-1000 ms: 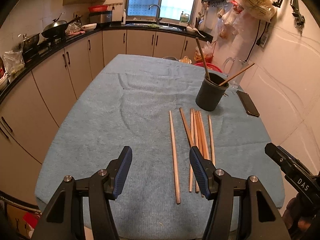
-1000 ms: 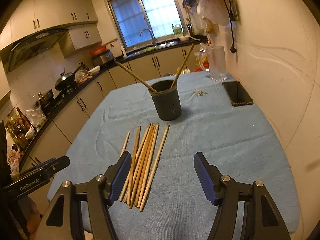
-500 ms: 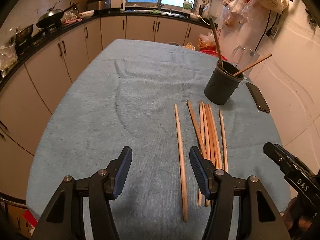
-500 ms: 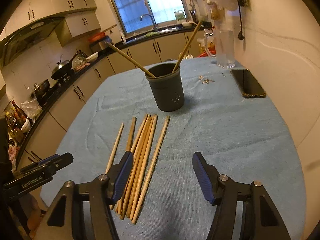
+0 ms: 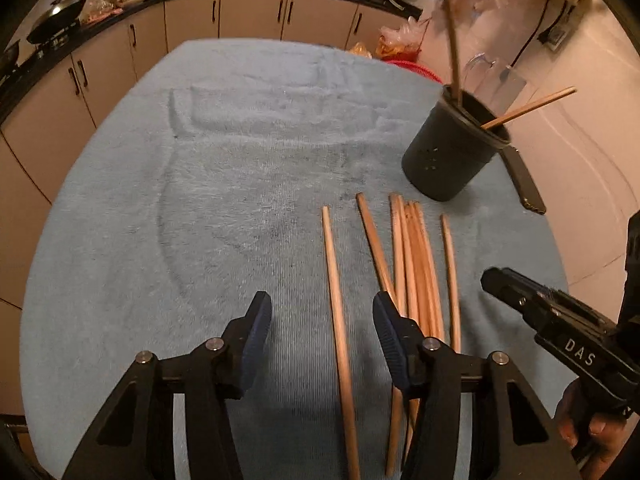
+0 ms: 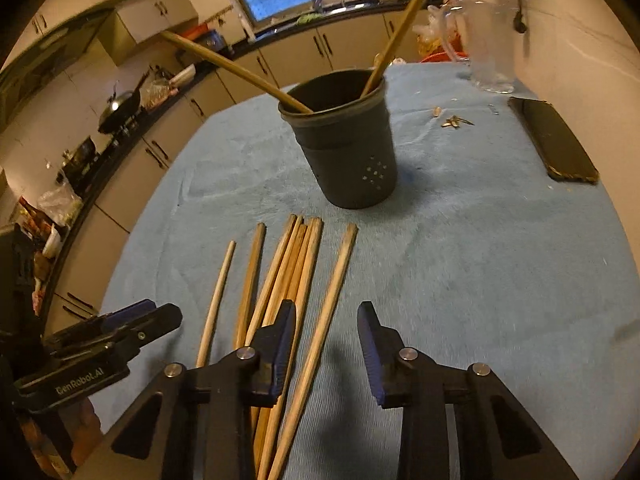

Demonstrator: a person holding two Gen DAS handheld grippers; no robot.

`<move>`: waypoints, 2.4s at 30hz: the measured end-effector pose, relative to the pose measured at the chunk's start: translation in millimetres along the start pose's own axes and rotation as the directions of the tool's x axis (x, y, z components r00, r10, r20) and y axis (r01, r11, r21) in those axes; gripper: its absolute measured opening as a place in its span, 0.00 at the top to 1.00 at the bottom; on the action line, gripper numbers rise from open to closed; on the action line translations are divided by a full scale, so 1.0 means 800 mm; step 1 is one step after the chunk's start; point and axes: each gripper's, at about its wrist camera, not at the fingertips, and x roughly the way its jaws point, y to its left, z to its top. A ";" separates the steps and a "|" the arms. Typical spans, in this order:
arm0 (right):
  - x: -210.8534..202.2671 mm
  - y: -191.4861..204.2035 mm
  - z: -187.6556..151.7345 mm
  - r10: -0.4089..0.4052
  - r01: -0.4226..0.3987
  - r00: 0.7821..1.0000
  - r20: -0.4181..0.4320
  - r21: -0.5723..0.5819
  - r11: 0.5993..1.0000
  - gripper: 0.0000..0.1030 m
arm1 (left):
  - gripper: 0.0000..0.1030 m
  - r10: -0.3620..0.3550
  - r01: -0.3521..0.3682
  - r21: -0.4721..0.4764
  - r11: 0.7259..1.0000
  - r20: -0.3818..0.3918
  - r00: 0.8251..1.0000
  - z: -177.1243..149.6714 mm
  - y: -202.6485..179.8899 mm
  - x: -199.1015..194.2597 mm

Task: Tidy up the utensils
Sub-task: 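Reach the left tool to a loose chopstick and close on it, then lift the chopstick with the left tool and drop it into the grey cup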

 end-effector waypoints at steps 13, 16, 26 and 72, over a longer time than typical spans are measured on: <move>0.077 0.006 0.040 -0.114 0.110 0.991 -0.067 -0.064 0.992 0.78 | 0.69 0.030 -0.027 0.038 0.999 -0.103 0.994 0.034 -0.015 0.056; 0.081 0.013 0.043 -0.155 0.149 0.986 -0.057 -0.099 0.984 0.85 | 0.81 0.113 -0.105 0.084 0.991 -0.093 0.989 0.038 -0.026 0.062; 0.063 0.003 0.022 -0.179 0.167 0.982 -0.066 -0.153 0.974 0.90 | 0.94 0.150 -0.140 0.100 0.985 -0.098 0.984 0.022 -0.012 0.046; -0.240 0.026 -0.064 0.014 0.026 0.880 0.474 -0.077 0.997 0.92 | 0.67 -0.016 0.031 -0.080 0.996 0.189 0.982 -0.025 0.023 -0.126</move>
